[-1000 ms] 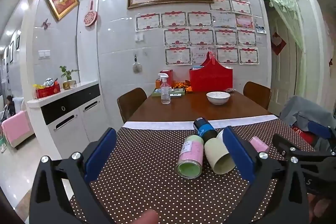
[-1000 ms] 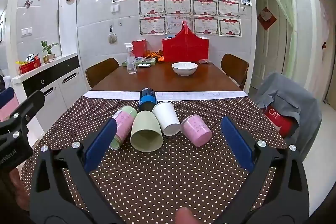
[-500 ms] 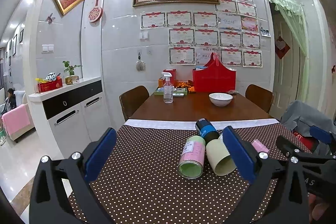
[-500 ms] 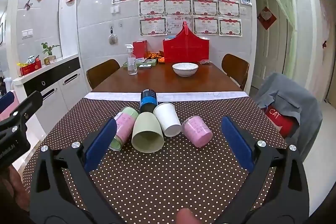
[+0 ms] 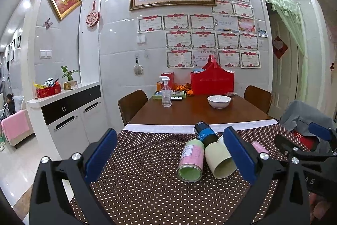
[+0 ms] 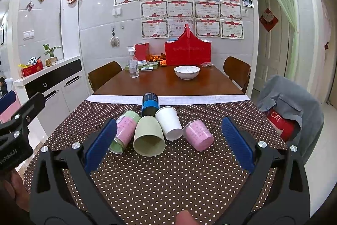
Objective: Flip cup upside down
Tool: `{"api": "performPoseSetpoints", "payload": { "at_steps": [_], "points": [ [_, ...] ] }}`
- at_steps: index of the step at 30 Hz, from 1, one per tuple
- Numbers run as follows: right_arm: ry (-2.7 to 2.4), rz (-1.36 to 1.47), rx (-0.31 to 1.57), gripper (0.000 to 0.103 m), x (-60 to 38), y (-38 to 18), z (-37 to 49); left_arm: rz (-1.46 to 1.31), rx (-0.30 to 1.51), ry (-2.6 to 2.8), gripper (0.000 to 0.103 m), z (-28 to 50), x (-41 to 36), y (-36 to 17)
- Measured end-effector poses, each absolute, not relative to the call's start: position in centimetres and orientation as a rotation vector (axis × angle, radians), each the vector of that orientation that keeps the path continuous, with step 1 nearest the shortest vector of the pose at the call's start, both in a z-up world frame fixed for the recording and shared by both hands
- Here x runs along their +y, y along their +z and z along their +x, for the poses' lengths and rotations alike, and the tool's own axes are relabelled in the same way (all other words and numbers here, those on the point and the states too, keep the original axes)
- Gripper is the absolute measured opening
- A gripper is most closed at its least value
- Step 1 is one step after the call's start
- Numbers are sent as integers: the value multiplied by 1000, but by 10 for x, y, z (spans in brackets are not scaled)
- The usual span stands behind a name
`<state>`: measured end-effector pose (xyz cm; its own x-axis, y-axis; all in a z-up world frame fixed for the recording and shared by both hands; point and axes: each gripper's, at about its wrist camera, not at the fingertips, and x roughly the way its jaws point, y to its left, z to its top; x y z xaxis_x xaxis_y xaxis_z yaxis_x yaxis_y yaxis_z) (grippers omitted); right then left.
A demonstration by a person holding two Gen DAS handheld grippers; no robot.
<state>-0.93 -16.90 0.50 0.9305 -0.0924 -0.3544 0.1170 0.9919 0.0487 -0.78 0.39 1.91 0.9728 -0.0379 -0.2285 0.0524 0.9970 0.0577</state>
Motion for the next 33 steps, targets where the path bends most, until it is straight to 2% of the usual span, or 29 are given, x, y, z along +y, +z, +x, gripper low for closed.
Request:
{"api": "performPoseSetpoints", "payload": {
  "at_steps": [33],
  "points": [
    [-104,56,364,97,-169,12,-5,81,259,-57,99,3,2,21]
  ]
}}
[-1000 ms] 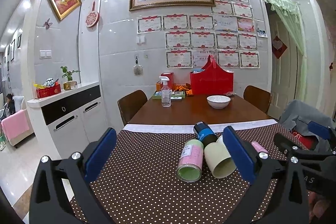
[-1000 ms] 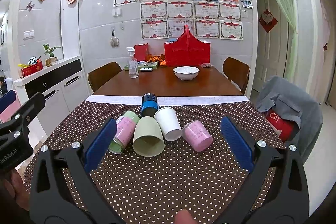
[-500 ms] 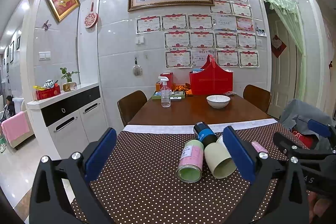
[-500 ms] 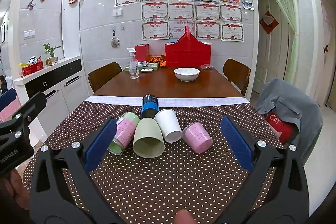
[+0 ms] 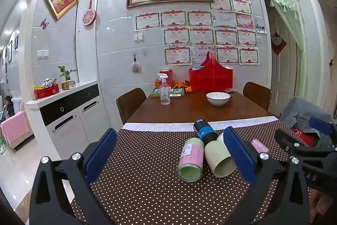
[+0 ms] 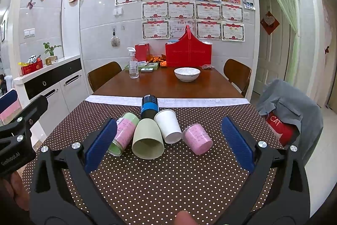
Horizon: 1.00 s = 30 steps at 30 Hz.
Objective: Flip cup upside down
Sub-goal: 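Move the left gripper to the pink-labelled jar and close on it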
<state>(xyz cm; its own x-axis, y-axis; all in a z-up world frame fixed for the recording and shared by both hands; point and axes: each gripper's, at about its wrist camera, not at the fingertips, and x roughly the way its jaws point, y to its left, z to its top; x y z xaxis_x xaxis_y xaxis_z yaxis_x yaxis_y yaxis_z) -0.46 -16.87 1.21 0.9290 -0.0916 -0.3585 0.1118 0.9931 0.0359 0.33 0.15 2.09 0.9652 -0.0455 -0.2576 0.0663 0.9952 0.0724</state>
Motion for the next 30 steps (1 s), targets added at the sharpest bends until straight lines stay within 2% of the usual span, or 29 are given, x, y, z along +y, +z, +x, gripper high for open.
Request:
{"api": "performPoseSetpoints", "payload": {
  "at_steps": [9,16,30],
  "points": [
    [-99,57,394,97,-173,4,12,101,326,-68,99,22,2,12],
    [-101,57,433,97,-182,-12,28,108,444,-115,99,57,0,-5],
    [-141,77,554,97,-223,-47,77,137,789,-210,99,199,-25,-78]
  ]
}}
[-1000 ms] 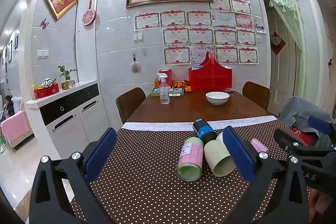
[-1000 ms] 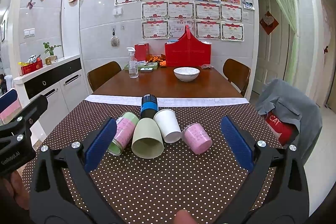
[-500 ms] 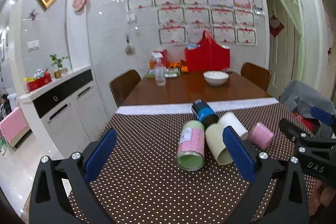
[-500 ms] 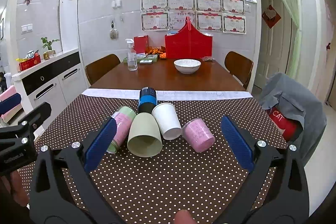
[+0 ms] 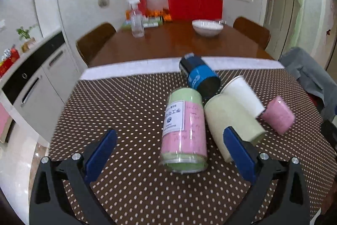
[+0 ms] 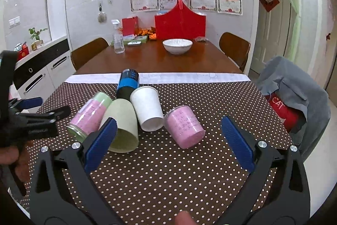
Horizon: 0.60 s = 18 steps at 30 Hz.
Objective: Flip cup upside down
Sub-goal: 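Move the left gripper to the pink-labelled jar and close on it, then lift the jar with the left gripper and carry it toward the right gripper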
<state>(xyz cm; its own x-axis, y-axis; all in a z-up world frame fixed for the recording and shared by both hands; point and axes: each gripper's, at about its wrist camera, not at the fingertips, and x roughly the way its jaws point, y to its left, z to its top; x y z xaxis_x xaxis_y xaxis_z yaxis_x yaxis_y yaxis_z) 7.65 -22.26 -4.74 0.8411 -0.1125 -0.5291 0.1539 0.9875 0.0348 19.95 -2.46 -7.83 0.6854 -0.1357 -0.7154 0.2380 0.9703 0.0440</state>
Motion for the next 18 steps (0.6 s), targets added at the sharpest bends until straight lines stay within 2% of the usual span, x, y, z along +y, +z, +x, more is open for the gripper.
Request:
{"api": "performPoseSetpoints", "payload": {
  "at_steps": [13,14,15,16,18],
  "points": [
    [-149,94,609,97,-231,-67,99,120,1035,-278,99,288,-38,-136],
    [-149,93,610,97,-231,-68,99,110,1049,-290,95,292,-39,-140],
    [-150,92,611,97,-231,-68,99,98,1062,-300,81,297,-39,-143],
    [-150,92,612,97,-230,-68,98,88,1079,-309,71,300,-39,-147],
    [-153,91,614,97,-230,-68,97,83,1075,-300,69,302,-38,-149]
  ]
}}
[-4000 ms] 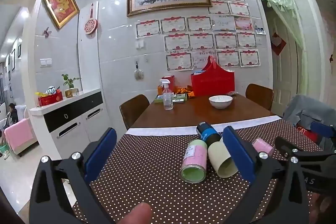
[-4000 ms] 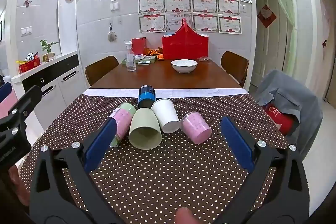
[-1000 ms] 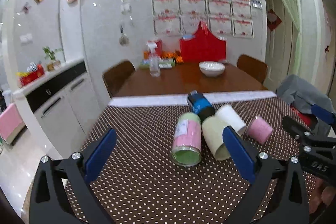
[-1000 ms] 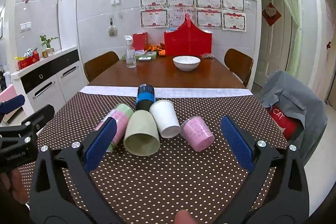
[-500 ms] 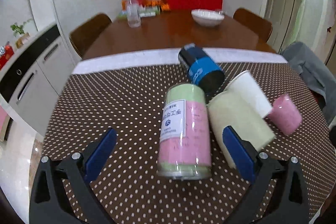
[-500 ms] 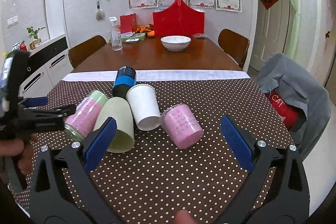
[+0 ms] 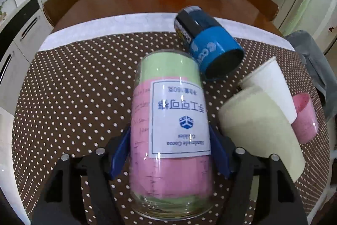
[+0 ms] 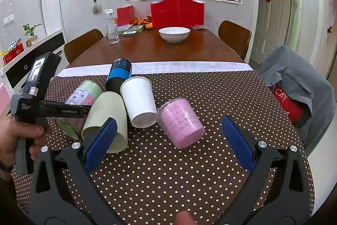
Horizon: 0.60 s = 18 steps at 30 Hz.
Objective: Flip cup upside down
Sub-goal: 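Lift the jar with the left gripper and carry it toward the right gripper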
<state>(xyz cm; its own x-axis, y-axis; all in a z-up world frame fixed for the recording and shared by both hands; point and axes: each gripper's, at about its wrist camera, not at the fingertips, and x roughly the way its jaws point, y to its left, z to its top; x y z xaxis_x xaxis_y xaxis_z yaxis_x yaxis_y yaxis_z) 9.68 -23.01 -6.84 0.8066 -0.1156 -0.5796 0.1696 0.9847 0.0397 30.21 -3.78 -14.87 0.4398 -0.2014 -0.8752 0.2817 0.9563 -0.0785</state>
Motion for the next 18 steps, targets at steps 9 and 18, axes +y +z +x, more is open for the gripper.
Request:
{"api": "performPoseSetpoints", "payload": {
  "at_steps": [9,18],
  "points": [
    [-155,90,599,97,-226,-64,82,51,1019,-324,68,276,-23,-136],
    [-141,91,563,97,-220,-55,53,37,932,-345,68,216,-12,-103]
  ]
}}
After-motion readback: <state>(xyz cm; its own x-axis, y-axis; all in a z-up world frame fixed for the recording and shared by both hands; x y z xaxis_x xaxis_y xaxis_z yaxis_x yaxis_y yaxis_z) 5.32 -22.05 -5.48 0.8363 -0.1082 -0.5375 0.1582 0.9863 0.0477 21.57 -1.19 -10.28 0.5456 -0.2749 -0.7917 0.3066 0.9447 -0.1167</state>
